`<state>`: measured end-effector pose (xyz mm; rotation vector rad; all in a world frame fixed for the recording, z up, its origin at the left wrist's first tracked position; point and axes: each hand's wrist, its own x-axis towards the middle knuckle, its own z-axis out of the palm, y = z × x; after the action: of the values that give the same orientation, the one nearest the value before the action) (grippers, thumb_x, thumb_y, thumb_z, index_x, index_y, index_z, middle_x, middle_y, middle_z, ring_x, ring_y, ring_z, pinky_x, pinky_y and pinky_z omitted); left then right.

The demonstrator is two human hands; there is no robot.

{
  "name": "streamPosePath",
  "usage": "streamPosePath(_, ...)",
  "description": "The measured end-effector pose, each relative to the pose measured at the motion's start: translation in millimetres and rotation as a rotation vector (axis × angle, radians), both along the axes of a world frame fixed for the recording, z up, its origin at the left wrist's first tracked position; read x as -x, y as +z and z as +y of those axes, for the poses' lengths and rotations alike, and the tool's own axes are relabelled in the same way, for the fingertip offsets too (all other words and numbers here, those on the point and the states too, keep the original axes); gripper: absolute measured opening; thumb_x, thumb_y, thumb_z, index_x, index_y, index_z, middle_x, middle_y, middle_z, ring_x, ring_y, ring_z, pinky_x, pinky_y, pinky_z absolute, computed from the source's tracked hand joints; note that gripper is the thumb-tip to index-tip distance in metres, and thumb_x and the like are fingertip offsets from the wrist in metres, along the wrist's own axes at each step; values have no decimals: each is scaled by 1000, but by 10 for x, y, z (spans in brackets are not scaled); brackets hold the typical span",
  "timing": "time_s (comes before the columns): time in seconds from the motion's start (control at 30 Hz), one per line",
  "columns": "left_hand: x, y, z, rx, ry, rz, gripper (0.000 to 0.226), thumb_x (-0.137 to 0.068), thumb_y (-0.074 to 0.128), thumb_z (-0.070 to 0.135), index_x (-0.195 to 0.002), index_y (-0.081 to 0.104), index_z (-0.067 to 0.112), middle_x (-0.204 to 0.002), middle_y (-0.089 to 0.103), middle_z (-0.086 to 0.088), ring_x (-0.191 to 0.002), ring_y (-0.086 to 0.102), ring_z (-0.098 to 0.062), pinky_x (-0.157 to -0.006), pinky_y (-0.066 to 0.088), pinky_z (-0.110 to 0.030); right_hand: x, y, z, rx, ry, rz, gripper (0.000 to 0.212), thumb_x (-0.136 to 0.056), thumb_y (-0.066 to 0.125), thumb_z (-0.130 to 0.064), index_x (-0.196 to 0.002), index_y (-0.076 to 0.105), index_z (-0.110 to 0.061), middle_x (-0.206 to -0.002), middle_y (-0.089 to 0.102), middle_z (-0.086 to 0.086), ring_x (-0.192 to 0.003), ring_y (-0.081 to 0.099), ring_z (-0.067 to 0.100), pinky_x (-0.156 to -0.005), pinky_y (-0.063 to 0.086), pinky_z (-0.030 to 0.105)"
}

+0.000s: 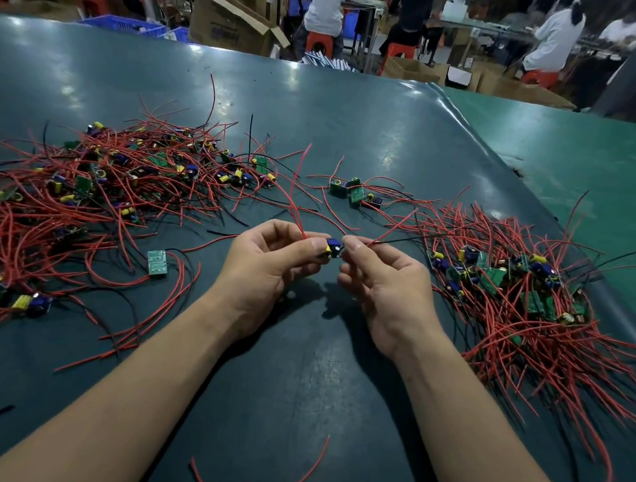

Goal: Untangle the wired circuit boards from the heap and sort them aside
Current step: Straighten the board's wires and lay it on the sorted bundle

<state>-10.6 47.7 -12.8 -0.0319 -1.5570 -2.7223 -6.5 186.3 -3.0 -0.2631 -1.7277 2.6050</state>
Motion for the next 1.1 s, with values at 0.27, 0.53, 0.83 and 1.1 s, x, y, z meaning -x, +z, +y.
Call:
streamPosePath(0.27,18,24,-19,-12,-45,-92,11,-79,68,4,-88,63,7,-79,73,-7,-67,68,-13,-64,56,-19,32,3,29,73,71,3,19,-93,60,-10,-80,69,-2,-64,67,6,-55,64,12,-54,55,19)
streamPosePath(0.53,22,-73,6,194,41,52,21,-64,79,5,-79,64,9,-90,75,-8,-85,70,-22,-80,57,-30,31,-44,10,-136,1,-5,8,-90,65,-2,-83,63,-1,-61,66,7,-51,64,16,-52,56,23)
streamPosePath(0.83,52,-95,-1,141,65,76,26,-58,78,11,-77,60,11,-88,76,-6,-80,70,-18,-69,56,-25,11,-37,11,-132,1,4,16,-94,62,-8,-80,65,-1,-60,66,7,-46,62,15,-49,54,21)
streamPosePath(1.1,32,-93,7,199,39,82,25,-76,71,-10,-75,58,11,-80,75,-4,-69,69,-15,-66,56,-23,-23,-12,24,-149,-21,37,17,-88,68,-5,-72,65,-9,-57,65,2,-44,57,10,-42,49,20)
